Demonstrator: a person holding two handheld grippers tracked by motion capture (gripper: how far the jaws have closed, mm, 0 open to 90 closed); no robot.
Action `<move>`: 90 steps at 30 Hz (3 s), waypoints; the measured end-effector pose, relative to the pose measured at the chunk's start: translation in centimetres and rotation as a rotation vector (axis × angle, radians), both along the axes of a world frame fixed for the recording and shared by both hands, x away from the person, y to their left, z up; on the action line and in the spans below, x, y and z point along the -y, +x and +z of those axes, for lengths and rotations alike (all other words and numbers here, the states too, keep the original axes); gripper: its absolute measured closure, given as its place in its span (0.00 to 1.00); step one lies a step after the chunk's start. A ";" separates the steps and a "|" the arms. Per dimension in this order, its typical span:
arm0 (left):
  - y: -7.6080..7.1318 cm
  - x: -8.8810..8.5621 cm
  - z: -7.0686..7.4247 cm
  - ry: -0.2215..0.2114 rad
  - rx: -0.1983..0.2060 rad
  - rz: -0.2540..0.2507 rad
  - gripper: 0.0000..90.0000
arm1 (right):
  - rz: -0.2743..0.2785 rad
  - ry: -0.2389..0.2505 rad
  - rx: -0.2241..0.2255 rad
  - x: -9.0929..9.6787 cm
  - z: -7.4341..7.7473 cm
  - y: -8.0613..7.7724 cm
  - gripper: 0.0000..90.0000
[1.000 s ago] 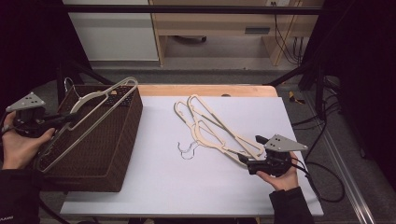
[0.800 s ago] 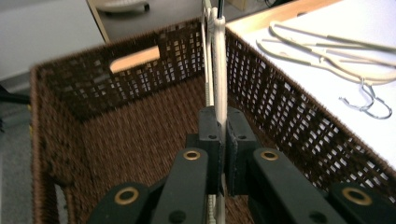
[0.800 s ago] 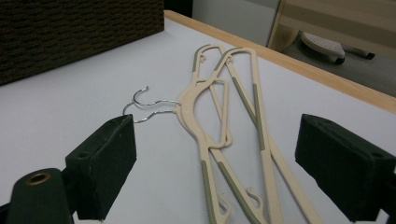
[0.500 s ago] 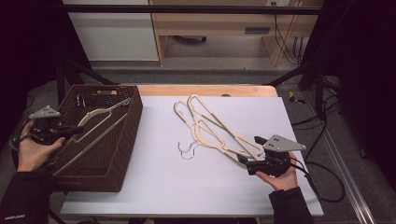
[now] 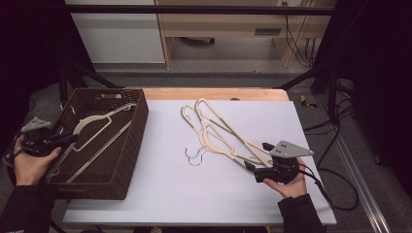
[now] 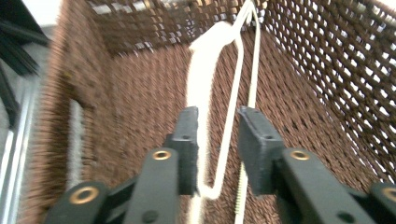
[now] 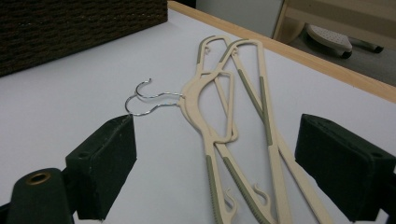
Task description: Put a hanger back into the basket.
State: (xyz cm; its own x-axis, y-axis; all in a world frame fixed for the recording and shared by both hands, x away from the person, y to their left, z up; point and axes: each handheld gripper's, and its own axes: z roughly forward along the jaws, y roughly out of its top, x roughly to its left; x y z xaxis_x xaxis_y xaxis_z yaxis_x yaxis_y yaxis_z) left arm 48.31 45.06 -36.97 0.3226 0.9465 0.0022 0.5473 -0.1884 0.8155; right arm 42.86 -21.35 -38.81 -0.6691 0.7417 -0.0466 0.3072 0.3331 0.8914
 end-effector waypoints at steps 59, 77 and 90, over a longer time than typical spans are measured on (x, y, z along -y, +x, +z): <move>-5.1 25.0 -4.1 -0.118 0.123 -0.550 0.10 | -0.026 -0.050 -0.107 -2.3 -2.7 3.2 0.25; -4.7 25.7 -6.4 -0.105 0.055 -0.590 0.11 | -0.003 -0.203 -0.322 -4.4 -6.6 5.8 0.55; -4.7 25.5 -6.3 -0.117 0.057 -0.598 0.12 | -0.035 -0.251 -0.387 -4.3 -7.9 7.1 0.78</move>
